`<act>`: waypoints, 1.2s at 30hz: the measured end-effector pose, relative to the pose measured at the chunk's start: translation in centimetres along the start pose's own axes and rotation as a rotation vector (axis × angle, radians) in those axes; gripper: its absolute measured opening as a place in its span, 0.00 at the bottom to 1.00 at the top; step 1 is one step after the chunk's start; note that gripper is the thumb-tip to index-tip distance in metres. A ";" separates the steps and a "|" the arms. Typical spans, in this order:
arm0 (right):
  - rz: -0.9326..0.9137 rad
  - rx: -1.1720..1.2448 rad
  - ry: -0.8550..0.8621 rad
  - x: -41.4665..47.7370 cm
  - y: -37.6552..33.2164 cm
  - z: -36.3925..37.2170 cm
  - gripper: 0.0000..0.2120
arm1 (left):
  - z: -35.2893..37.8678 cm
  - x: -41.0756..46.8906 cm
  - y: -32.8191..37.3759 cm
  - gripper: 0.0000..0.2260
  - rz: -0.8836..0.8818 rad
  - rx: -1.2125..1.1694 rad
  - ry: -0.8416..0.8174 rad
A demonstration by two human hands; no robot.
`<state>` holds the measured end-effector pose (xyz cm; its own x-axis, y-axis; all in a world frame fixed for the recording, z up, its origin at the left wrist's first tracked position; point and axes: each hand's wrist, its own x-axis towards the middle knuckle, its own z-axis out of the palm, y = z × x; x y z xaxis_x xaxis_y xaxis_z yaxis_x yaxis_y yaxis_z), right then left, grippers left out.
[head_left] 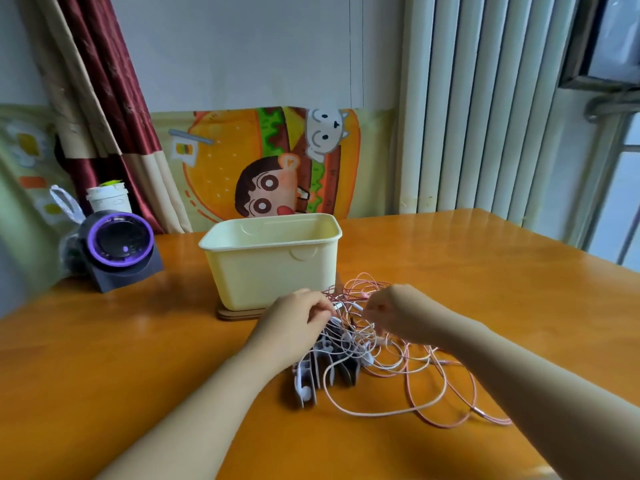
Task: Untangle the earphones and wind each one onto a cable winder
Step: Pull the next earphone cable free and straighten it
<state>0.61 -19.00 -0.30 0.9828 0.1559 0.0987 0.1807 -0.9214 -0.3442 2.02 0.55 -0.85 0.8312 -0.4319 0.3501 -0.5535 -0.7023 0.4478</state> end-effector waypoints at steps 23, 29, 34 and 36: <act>0.043 0.774 0.073 2.8 -5.4 -9.8 0.10 | -6.2 3.1 1.2 0.19 -0.028 -0.409 0.170; -0.151 0.827 0.257 2.1 -8.3 -14.3 0.04 | -7.4 7.1 4.8 0.10 0.017 -0.526 0.097; -0.180 0.177 0.452 1.8 -7.3 -16.3 0.13 | -10.4 8.3 3.5 0.09 -0.105 -0.586 0.449; -0.111 0.088 0.544 2.2 -5.8 -16.0 0.14 | -11.9 8.4 2.1 0.09 -0.209 -0.750 0.582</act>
<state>1.15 -18.96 16.82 0.8012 0.0230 0.5979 0.3077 -0.8728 -0.3787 7.23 2.23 12.84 0.8721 0.1494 0.4659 -0.4550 -0.1025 0.8846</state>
